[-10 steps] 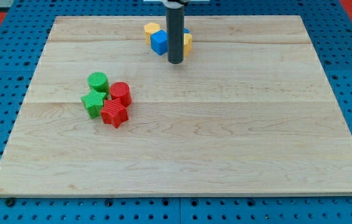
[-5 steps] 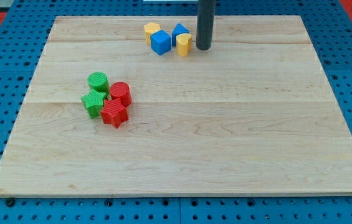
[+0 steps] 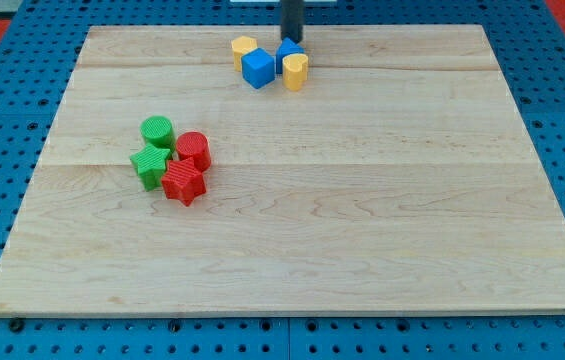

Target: Push the blue triangle towards the top left

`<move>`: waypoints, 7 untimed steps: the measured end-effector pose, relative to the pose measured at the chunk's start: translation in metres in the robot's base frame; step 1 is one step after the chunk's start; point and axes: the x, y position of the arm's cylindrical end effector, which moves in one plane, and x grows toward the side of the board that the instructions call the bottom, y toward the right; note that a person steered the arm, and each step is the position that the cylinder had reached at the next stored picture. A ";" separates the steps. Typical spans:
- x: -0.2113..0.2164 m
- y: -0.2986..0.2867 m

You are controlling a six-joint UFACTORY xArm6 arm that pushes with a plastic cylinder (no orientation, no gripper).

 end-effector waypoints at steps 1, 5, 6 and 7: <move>0.000 0.041; 0.085 -0.162; 0.061 -0.150; 0.062 -0.118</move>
